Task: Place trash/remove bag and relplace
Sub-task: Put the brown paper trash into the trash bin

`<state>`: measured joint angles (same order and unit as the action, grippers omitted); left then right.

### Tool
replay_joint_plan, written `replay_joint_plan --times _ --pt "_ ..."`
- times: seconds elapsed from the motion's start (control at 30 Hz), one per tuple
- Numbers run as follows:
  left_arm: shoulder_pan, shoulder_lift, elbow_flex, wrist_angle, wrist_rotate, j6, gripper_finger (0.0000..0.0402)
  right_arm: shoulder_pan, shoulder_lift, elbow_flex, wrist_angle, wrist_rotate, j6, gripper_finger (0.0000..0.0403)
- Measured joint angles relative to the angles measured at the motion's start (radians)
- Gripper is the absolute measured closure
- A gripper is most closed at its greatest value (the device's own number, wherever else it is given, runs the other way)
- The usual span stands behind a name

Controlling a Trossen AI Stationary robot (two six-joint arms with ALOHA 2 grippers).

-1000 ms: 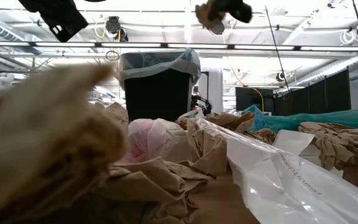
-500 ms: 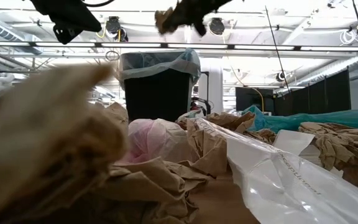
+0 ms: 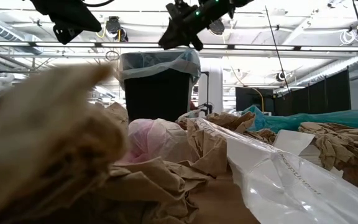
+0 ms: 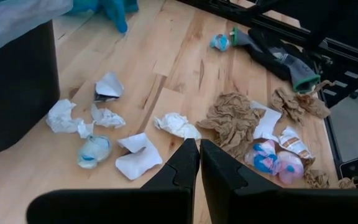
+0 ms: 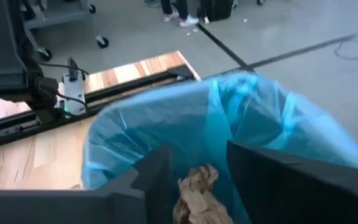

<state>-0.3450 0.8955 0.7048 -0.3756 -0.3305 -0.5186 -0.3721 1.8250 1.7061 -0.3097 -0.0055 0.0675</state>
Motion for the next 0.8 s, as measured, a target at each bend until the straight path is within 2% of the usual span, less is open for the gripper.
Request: replay_joint_plan --times 0.17,0.33,0.5,0.7,0.8 --pt "0.0 0.0 0.0 0.0 0.0 0.0 0.0379 -0.006 -0.05 0.056 -0.114 0.001 -0.013 0.0214" --pt "0.0 0.0 0.0 -0.002 0.0 0.006 0.0379 -0.014 -0.135 0.079 -0.325 0.011 -0.024 0.0214" --pt "0.0 0.0 0.0 -0.002 0.016 0.081 0.0379 0.009 -0.201 0.08 -0.559 0.01 0.048 0.0219" --pt "0.0 0.0 0.0 -0.001 0.019 0.082 0.0379 0.124 -0.216 0.079 -0.774 0.012 0.221 0.022" --pt "0.0 0.0 0.0 -0.002 0.02 0.081 0.0379 0.226 -0.212 0.071 -0.81 0.073 0.318 0.022"
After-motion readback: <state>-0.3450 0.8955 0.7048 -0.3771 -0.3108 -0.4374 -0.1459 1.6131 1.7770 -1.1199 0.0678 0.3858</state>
